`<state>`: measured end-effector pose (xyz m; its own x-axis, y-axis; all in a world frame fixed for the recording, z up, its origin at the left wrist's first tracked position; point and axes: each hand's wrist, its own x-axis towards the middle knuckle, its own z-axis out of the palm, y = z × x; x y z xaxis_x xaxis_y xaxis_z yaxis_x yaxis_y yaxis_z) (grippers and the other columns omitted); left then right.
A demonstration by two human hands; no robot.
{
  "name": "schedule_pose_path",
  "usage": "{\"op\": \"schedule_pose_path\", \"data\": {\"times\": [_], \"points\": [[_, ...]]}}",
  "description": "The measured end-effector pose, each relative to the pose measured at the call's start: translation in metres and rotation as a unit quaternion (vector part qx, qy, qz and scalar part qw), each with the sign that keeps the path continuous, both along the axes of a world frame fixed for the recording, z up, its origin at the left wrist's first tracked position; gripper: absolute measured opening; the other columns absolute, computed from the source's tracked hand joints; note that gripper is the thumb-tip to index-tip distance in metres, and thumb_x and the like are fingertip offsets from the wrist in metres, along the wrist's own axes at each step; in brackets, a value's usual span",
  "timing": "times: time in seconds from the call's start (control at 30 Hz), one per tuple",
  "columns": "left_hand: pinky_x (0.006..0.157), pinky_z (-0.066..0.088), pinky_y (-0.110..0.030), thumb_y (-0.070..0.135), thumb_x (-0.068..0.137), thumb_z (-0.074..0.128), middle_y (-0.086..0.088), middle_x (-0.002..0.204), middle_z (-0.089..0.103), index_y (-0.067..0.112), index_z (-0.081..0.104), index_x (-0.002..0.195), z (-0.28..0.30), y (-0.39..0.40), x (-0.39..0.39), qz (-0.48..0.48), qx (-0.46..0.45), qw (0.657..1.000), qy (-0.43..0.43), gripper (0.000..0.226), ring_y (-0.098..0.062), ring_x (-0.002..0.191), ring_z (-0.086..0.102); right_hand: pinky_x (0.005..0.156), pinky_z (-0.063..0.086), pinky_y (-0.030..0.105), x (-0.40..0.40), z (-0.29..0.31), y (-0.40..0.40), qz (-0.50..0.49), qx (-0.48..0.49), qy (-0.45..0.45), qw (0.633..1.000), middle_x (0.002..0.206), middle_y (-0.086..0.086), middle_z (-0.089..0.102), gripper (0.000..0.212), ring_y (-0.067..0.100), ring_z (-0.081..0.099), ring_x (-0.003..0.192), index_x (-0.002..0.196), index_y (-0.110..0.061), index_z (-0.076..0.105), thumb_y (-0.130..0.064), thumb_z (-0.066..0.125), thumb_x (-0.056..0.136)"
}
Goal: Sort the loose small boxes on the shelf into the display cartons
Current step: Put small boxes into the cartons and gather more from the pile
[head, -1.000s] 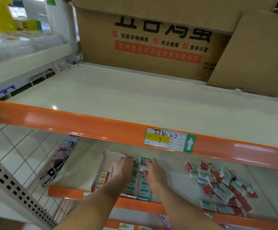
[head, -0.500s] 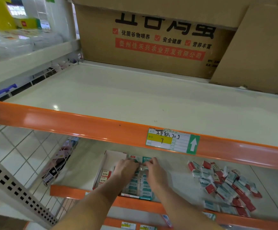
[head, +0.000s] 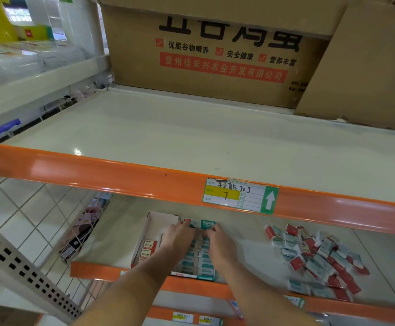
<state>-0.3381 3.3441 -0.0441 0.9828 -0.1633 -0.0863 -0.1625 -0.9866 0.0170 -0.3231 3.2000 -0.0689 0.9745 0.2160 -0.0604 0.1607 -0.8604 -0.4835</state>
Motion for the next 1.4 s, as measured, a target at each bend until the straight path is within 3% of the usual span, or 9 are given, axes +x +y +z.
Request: {"op": "schedule_pose_path", "data": {"times": [0.13, 0.4, 0.47, 0.6, 0.83, 0.93, 1.03, 1.27, 1.4], "points": [[0.092, 0.047, -0.035, 0.017, 0.094, 0.058, -0.007, 0.122, 0.059, 0.014, 0.062, 0.121, 0.000, -0.005, 0.002, 0.015, 0.019, 1.000, 0.005, 0.028, -0.027, 0.114, 0.054, 0.054, 0.044, 0.019, -0.001, 0.000, -0.001, 0.001, -0.014, -0.024, 1.000, 0.084, -0.011, 0.063, 0.012, 0.005, 0.061, 0.069, 0.099, -0.032, 0.057, -0.028, 0.045, 0.100], [0.092, 0.048, -0.033, 0.017, 0.096, 0.055, -0.011, 0.123, 0.059, 0.007, 0.058, 0.122, 0.005, -0.020, 0.003, 0.066, 0.027, 0.997, 0.023, 0.028, -0.025, 0.112, 0.055, 0.073, 0.053, 0.027, -0.004, -0.001, -0.002, -0.002, 0.013, 0.007, 1.000, 0.103, -0.017, 0.060, 0.023, 0.009, 0.061, 0.083, 0.108, -0.032, 0.063, -0.019, 0.046, 0.099], [0.092, 0.048, -0.033, 0.018, 0.094, 0.058, -0.010, 0.121, 0.059, 0.008, 0.058, 0.121, 0.005, -0.020, 0.004, 0.078, 0.006, 0.997, 0.025, 0.029, -0.024, 0.111, 0.055, 0.080, 0.048, 0.033, -0.003, 0.000, -0.005, 0.009, 0.001, 0.001, 1.000, 0.113, -0.010, 0.057, 0.029, 0.020, 0.060, 0.098, 0.114, -0.028, 0.064, -0.012, 0.045, 0.098], [0.090, 0.047, -0.032, 0.017, 0.096, 0.053, -0.007, 0.122, 0.059, 0.013, 0.060, 0.121, 0.000, -0.016, -0.001, 0.070, -0.055, 0.996, 0.006, 0.027, -0.025, 0.111, 0.055, 0.074, 0.054, 0.024, -0.004, 0.000, -0.006, 0.024, -0.021, -0.016, 0.999, 0.107, -0.013, 0.058, 0.021, 0.008, 0.062, 0.086, 0.109, -0.031, 0.063, -0.018, 0.051, 0.097], [0.084, 0.050, -0.026, 0.028, 0.097, 0.051, -0.003, 0.117, 0.056, 0.019, 0.057, 0.120, 0.003, -0.010, -0.009, 0.063, -0.141, 0.988, -0.023, 0.026, -0.018, 0.098, 0.056, 0.083, 0.053, 0.034, -0.004, 0.003, 0.007, -0.007, -0.066, -0.018, 0.998, 0.117, -0.007, 0.052, 0.027, 0.017, 0.061, 0.097, 0.112, -0.025, 0.061, -0.030, 0.069, 0.087], [0.087, 0.052, -0.034, 0.026, 0.099, 0.043, -0.004, 0.113, 0.058, 0.020, 0.057, 0.115, -0.002, -0.005, -0.012, 0.048, -0.128, 0.990, -0.042, 0.022, -0.019, 0.095, 0.057, 0.084, 0.053, 0.034, -0.004, 0.001, 0.010, -0.010, -0.076, -0.023, 0.997, 0.117, -0.006, 0.051, 0.030, 0.017, 0.061, 0.097, 0.113, -0.025, 0.060, -0.027, 0.070, 0.085], [0.093, 0.044, -0.036, 0.015, 0.099, 0.045, -0.008, 0.124, 0.056, 0.016, 0.059, 0.124, -0.005, -0.005, -0.013, 0.027, -0.099, 0.994, -0.031, 0.028, -0.026, 0.112, 0.052, 0.084, 0.053, 0.034, -0.003, -0.001, 0.012, -0.020, -0.073, -0.023, 0.997, 0.117, -0.007, 0.051, 0.030, 0.017, 0.061, 0.098, 0.113, -0.026, 0.060, -0.026, 0.070, 0.085], [0.089, 0.049, -0.035, 0.019, 0.095, 0.057, -0.010, 0.123, 0.058, 0.010, 0.057, 0.124, 0.006, -0.017, -0.014, 0.110, -0.057, 0.992, 0.037, 0.031, -0.025, 0.111, 0.054, 0.079, 0.054, 0.034, -0.006, -0.004, 0.013, -0.030, -0.059, -0.031, 0.997, 0.111, -0.009, 0.053, 0.024, 0.015, 0.061, 0.092, 0.105, -0.029, 0.060, -0.025, 0.070, 0.083], [0.089, 0.047, -0.035, 0.014, 0.098, 0.049, -0.013, 0.120, 0.060, 0.004, 0.060, 0.119, 0.008, -0.021, -0.012, 0.188, -0.193, 0.962, 0.042, 0.026, -0.027, 0.109, 0.056, 0.081, 0.054, 0.034, -0.005, -0.005, 0.013, -0.033, -0.045, -0.037, 0.998, 0.113, -0.009, 0.053, 0.025, 0.015, 0.060, 0.094, 0.106, -0.028, 0.061, -0.022, 0.070, 0.083]]}}
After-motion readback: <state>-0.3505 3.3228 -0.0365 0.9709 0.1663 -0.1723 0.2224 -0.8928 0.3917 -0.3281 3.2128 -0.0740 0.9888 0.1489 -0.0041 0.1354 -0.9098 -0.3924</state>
